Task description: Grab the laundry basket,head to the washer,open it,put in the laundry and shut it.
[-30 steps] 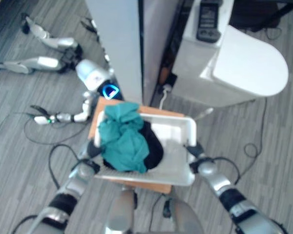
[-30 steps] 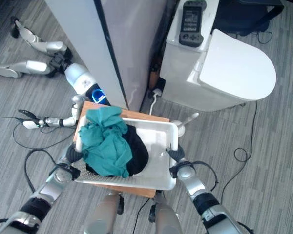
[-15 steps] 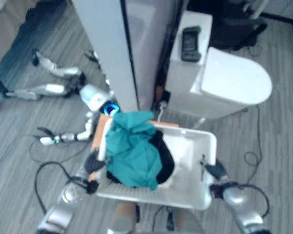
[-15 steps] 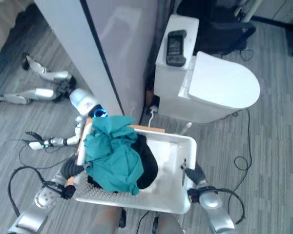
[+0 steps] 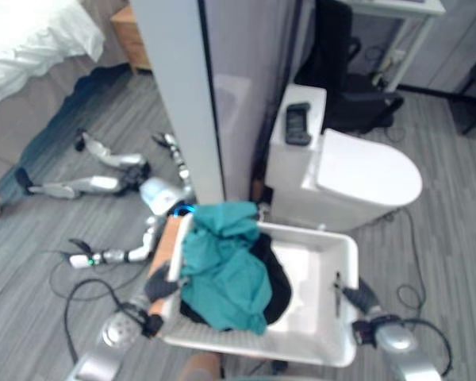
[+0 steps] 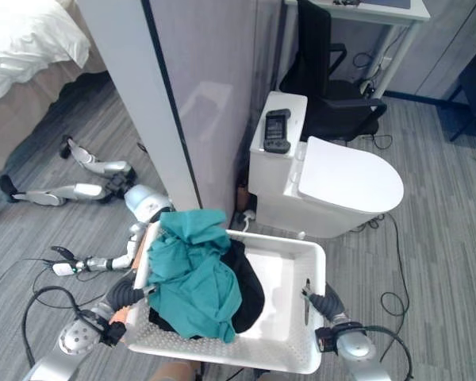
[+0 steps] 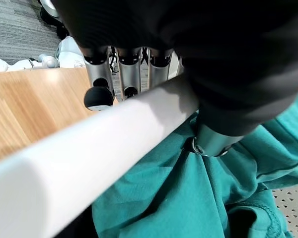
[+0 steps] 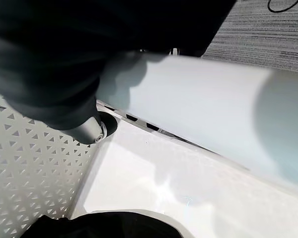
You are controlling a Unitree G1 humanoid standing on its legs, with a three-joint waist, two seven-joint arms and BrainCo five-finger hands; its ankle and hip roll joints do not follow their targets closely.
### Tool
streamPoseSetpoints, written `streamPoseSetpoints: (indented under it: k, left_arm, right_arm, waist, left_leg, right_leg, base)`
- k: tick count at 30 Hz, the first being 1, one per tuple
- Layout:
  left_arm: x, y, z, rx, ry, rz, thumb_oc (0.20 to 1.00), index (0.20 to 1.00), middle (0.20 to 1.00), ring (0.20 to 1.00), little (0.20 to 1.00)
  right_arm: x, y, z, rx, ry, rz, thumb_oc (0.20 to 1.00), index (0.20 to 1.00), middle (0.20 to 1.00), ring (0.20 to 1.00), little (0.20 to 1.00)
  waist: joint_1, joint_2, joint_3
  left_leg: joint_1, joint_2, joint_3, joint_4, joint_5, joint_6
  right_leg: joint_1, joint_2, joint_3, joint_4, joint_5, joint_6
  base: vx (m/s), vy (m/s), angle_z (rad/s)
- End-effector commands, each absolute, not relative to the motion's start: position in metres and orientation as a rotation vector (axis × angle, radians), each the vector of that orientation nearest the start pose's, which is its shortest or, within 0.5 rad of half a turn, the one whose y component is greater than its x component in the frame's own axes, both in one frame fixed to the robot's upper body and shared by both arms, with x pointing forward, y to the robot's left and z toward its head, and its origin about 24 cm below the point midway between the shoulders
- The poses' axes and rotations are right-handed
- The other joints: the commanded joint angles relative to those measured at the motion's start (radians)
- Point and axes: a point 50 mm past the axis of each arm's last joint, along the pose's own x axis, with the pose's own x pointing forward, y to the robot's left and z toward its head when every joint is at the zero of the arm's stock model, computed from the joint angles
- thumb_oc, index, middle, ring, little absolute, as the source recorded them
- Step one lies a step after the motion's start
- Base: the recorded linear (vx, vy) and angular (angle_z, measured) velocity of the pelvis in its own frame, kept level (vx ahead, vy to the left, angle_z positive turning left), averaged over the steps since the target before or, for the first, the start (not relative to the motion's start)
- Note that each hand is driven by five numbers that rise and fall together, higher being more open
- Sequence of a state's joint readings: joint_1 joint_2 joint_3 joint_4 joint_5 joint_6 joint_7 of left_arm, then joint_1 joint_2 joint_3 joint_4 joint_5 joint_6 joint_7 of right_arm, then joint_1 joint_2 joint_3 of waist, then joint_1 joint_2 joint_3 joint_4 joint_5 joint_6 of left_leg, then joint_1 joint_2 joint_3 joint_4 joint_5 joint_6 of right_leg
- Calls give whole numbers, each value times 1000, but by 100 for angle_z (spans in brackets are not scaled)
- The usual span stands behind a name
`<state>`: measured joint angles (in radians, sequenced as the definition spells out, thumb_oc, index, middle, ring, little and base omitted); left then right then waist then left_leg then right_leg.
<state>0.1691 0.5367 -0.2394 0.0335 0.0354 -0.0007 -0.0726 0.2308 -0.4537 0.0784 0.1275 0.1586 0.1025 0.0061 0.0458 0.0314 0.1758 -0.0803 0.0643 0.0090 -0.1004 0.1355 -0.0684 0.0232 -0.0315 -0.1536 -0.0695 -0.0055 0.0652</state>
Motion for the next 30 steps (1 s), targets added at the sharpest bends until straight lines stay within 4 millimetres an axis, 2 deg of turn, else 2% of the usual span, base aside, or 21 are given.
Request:
streamPoseSetpoints:
  k: [1,3,4,6,7,8,9,11,12,13,14,16,17,19,20,21,23,28,30]
  left_arm:
    - [249,201,34,589,78,-274,200,200,200,200,200]
    - [258,190,39,591,39,-288,200,200,200,200,200]
    - [261,186,41,589,25,-293,200,200,200,200,200]
    - [264,181,44,580,6,-294,200,200,200,200,200]
    - [265,181,44,580,4,-293,200,200,200,200,200]
    - [266,182,46,578,-1,-286,200,200,200,200,200]
    - [266,182,45,576,0,-279,200,200,200,200,200]
    - [266,181,44,569,-3,-271,200,200,200,200,200]
    - [268,180,46,563,-14,-270,200,200,200,200,200]
    - [268,179,46,562,-16,-270,200,200,200,200,200]
    - [272,173,46,559,-24,-284,200,200,200,200,200]
    - [276,167,45,563,-24,-298,200,200,200,200,200]
    - [277,167,43,569,-19,-299,200,200,200,200,200]
    - [279,167,45,587,-22,-302,200,200,200,200,200]
    - [279,167,45,587,-22,-302,200,200,200,200,200]
    - [279,170,44,587,-10,-292,200,200,200,200,200]
    - [278,171,43,588,2,-291,200,200,200,200,200]
    - [272,181,42,566,22,-263,200,200,200,200,200]
    - [269,187,42,554,29,-244,200,200,200,200,200]
  right_arm:
    - [209,-243,11,-251,258,25,200,200,200,200,200]
    - [210,-245,15,-249,238,6,200,200,200,200,200]
    - [211,-246,16,-244,232,0,200,200,200,200,200]
    - [216,-246,19,-234,214,-12,200,200,200,200,200]
    - [216,-246,19,-234,213,-13,200,200,200,200,200]
    - [221,-244,21,-222,197,-14,200,200,200,200,200]
    - [225,-243,22,-208,193,-13,200,200,200,200,200]
    - [232,-241,24,-199,180,-19,200,200,200,200,200]
    - [235,-241,28,-199,164,-21,200,200,200,200,200]
    - [236,-241,28,-200,162,-22,200,200,200,200,200]
    - [239,-248,35,-214,140,-53,200,200,200,200,200]
    - [243,-253,39,-214,122,-97,200,200,200,200,200]
    - [243,-255,38,-218,122,-115,200,200,200,200,200]
    - [243,-256,36,-225,132,-131,200,200,200,200,200]
    - [243,-256,36,-225,132,-131,200,200,200,200,200]
    - [244,-253,33,-222,142,-127,200,200,200,200,200]
    - [247,-250,27,-220,160,-118,200,200,200,200,200]
    - [256,-238,24,-203,161,-85,200,200,200,200,200]
    - [259,-231,22,-200,164,-58,200,200,200,200,200]
  waist:
    - [-34,-65,-19]
    - [-58,-76,-14]
    - [-67,-79,-18]
    - [-82,-80,-26]
    - [-83,-82,-24]
    - [-92,-74,-37]
    - [-97,-65,-41]
    - [-118,-41,-64]
    - [-132,-27,-71]
    - [-128,-31,-68]
    - [-158,-18,-85]
    - [-158,-31,-87]
    - [-158,-32,-88]
    - [-160,-38,-82]
    - [-160,-39,-82]
    - [-145,-24,-60]
    - [-132,-9,-48]
    - [-67,8,-70]
    - [-39,8,-93]
  left_leg:
    - [-101,11,-37,85,-6,-21]
    - [-82,18,-32,181,-92,-9]
    - [-69,23,-34,236,-117,-10]
    - [-18,43,-74,355,-145,-11]
    - [-24,41,-75,360,-142,-11]
    - [34,51,-158,438,-147,-8]
    - [68,55,-207,476,-147,-9]
    - [154,56,-291,428,-168,-16]
    - [183,55,-304,369,-211,-19]
    - [188,52,-299,355,-199,-22]
    - [227,42,-252,272,-331,-14]
    - [238,-7,-199,222,-407,7]
    - [249,-35,-182,196,-426,21]
    - [251,-74,-161,181,-426,42]
    - [251,-74,-160,181,-426,42]
    - [229,-89,-129,189,-410,66]
    - [205,-106,-102,184,-376,87]
    - [140,-116,-15,152,-286,132]
    - [129,-111,31,131,-267,138]
  right_leg:
    - [-101,-1,14,72,-29,0]
    - [-132,-24,10,90,-12,3]
    - [-141,-31,11,93,0,4]
    - [-159,-40,34,101,26,10]
    - [-161,-42,34,100,31,10]
    - [-180,-45,65,110,53,22]
    - [-197,-45,92,120,71,29]
    - [-243,-47,150,128,102,55]
    - [-264,-51,177,127,124,70]
    - [-267,-53,184,126,134,68]
    - [-297,-91,213,104,170,102]
    - [-328,-141,237,76,218,129]
    - [-339,-166,240,52,237,144]
    - [-358,-196,242,39,254,156]
    - [-359,-196,243,39,254,157]
    - [-379,-203,160,82,200,140]
    - [-359,-196,98,192,128,115]
    - [-261,-172,-22,447,31,75]
    - [-197,-171,-47,473,-7,69]
  base:
    - [-337,33,15]
    - [-228,66,19]
    - [-172,113,29]
    - [-125,128,7]
    - [-110,196,-46]
    - [-109,236,-52]
    - [-144,352,-58]
    - [-164,374,-57]
    - [-155,260,-82]
    - [-233,348,-96]
    - [-241,356,-89]
    - [-336,424,-42]
    - [-325,334,-43]
    - [-237,248,-45]
    - [-358,219,-32]
    - [-347,187,-29]
    - [-408,205,-58]
    - [-294,78,-81]
    - [-187,-26,-97]
